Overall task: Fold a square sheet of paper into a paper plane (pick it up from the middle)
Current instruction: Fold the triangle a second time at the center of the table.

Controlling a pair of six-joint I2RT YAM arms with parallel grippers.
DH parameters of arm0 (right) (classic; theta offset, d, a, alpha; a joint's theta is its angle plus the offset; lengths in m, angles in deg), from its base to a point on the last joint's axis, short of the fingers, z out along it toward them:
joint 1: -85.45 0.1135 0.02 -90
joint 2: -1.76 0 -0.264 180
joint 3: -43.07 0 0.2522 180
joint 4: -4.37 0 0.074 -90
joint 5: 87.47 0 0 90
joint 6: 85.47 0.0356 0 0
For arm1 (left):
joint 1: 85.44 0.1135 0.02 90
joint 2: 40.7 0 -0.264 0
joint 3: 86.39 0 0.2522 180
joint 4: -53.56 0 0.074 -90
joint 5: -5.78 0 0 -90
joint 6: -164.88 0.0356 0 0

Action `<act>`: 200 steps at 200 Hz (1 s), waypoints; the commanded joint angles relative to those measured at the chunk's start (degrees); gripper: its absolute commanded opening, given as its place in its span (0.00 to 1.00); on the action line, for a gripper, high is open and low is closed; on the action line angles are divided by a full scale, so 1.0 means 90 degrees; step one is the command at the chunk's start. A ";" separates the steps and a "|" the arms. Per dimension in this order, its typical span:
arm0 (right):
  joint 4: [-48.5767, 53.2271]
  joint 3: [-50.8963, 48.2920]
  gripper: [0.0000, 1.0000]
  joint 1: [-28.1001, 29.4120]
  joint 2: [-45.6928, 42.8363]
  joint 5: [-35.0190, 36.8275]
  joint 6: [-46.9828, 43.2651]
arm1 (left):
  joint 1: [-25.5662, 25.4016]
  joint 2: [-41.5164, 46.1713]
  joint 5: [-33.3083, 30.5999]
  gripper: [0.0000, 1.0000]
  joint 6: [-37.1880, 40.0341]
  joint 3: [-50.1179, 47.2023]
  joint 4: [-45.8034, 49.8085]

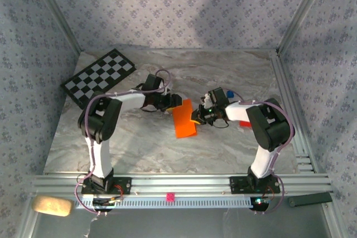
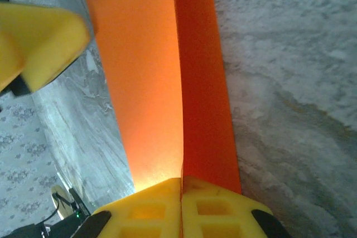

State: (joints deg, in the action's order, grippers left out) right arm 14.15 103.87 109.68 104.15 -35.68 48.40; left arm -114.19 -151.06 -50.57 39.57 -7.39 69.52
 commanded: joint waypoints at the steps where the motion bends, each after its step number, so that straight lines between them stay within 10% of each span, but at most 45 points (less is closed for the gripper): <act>1: -0.0204 -0.0201 0.07 -0.0050 -0.0275 0.0389 0.0418 | -0.0075 0.0753 -0.0567 0.60 0.0354 -0.0276 -0.0504; 100: -0.1050 -0.0961 0.10 0.0034 -0.0927 0.1280 0.2390 | -0.0666 0.2536 -0.0749 0.63 0.2046 -0.2185 -0.3110; 136: -0.0874 -0.0790 0.13 0.0014 -0.0891 0.1097 0.2201 | -0.1217 0.2411 -0.0504 0.60 0.3206 -0.2119 -0.2222; 200: -0.0826 -0.0686 0.14 -0.0065 -0.0886 0.0866 0.1981 | -0.2818 0.2191 -0.2558 0.61 0.4764 -0.2146 -0.1211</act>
State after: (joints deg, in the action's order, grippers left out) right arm 6.19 96.31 109.52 97.31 -26.85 67.09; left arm -137.09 -130.76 -65.85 75.63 -26.84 56.51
